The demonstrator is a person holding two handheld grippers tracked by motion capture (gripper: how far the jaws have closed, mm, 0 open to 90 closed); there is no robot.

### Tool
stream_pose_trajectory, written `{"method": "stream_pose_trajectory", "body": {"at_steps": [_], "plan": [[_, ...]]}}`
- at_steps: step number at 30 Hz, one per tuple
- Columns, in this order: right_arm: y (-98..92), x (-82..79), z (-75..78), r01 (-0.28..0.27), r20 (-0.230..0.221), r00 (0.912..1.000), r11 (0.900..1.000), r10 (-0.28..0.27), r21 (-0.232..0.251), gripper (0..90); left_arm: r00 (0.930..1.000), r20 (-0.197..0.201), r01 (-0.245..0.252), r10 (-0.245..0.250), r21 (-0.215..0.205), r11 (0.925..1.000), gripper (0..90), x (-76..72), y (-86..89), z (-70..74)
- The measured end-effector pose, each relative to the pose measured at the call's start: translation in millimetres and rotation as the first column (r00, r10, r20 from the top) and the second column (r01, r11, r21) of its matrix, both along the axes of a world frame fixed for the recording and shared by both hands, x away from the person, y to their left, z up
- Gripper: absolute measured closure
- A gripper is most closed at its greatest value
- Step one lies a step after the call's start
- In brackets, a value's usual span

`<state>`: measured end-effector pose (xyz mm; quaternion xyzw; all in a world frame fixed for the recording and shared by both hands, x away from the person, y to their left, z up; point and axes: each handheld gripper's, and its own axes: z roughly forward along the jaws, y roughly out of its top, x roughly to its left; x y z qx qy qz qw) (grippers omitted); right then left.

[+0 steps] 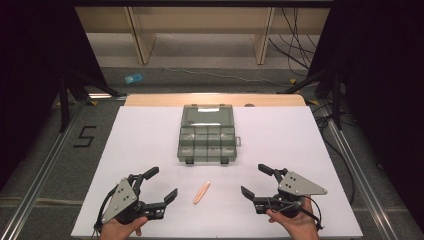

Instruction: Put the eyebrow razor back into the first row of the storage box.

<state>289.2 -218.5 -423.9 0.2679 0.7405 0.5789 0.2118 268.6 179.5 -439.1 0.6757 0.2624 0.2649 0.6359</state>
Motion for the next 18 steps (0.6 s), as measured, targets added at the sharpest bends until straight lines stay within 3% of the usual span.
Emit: {"method": "stream_pose_trajectory", "body": {"at_steps": [6,8,11,15,18], "plan": [[1.0,0.4,-0.6,-0.009,-0.002,1.0000,1.000,0.009,0.004,15.8,1.0000,0.003,0.001,-0.001,0.002,1.0000,15.6,0.2,0.1,0.1],[1.7,1.4,-1.2,-0.010,0.019,0.9998,1.000,0.010,0.009,15.8,1.0000,-0.001,0.000,0.000,-0.003,1.0000,15.6,-0.1,-0.1,0.0],[1.4,-0.9,0.1,-0.018,-0.014,0.9997,1.000,0.018,-0.005,15.7,1.0000,0.001,0.000,0.000,-0.003,1.0000,15.6,-0.1,-0.1,0.1],[1.5,-0.2,0.7,-0.015,0.004,0.9999,1.000,0.015,-0.005,15.6,1.0000,0.000,-0.001,0.001,-0.002,1.0000,15.6,0.0,-0.1,0.0],[1.5,-0.3,1.3,-0.021,-0.007,0.9998,1.000,0.021,-0.003,15.6,1.0000,0.000,-0.001,0.001,-0.001,1.0000,15.6,-0.1,-0.2,0.0]]}}
